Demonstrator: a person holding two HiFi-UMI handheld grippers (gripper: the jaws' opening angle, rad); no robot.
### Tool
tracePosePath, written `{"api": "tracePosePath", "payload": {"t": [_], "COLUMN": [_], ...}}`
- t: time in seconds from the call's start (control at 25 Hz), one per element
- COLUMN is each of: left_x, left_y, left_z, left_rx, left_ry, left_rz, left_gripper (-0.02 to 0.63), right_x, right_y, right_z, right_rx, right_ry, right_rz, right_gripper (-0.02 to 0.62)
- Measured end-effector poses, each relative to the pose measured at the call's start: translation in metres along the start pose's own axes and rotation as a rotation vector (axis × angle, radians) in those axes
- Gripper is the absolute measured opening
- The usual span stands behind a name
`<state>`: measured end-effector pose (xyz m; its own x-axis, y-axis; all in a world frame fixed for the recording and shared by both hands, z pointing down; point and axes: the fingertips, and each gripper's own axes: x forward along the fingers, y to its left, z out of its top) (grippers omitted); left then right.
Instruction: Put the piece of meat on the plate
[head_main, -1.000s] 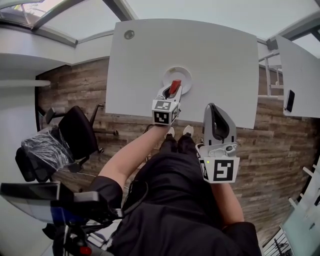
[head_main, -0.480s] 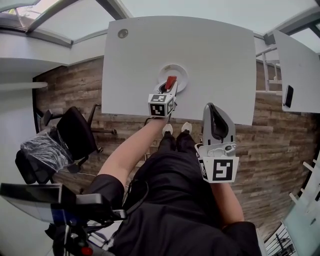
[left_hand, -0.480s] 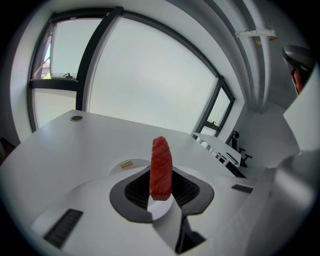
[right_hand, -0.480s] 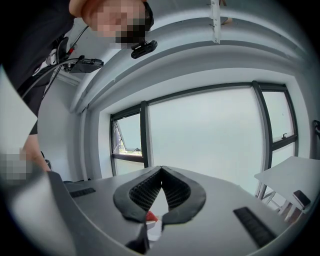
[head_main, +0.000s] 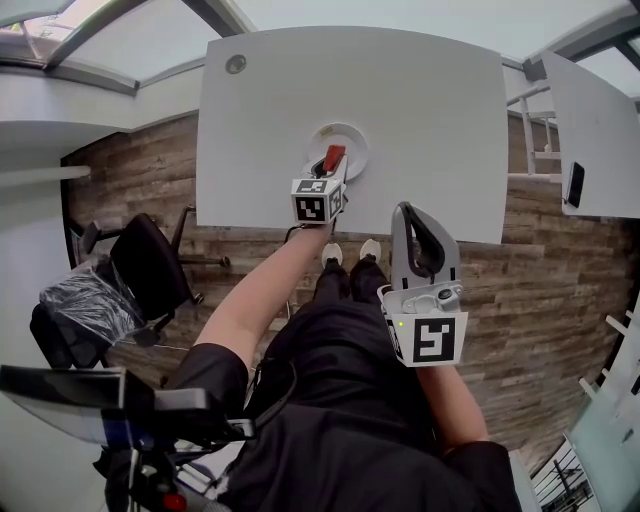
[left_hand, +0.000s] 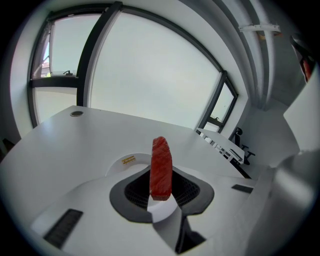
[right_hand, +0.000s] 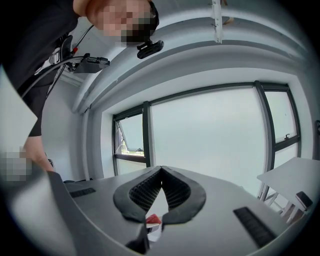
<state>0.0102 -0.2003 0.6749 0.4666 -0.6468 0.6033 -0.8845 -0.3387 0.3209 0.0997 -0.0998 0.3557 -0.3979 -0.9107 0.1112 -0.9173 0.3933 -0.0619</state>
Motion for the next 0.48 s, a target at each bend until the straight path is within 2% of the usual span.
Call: {"api": "tracePosePath", "payload": {"t": [0.2, 0.36, 0.48], "left_x": [0.008, 0.013, 0.017], "left_y": [0.012, 0.01, 0.009], "left_z": [-0.008, -0.015, -0.019], "left_rx": [-0.027, 0.003, 0.058], "left_ry": [0.023, 0.053, 0.073], "left_rz": [0.03, 0.015, -0.006], "left_gripper": [0.094, 0.094, 0.094], "right_x": [0.003, 0.001, 0.0], "right_y": [0.001, 0.001, 0.003], "right_z": [0.002, -0.001, -0.003], "right_rx": [-0.006, -0.003, -0.003], "right_ry": [-0.009, 0.0, 0.008], "right_rz": [0.009, 0.002, 0.005], "right_gripper": [0.005, 0.005, 0.005]}}
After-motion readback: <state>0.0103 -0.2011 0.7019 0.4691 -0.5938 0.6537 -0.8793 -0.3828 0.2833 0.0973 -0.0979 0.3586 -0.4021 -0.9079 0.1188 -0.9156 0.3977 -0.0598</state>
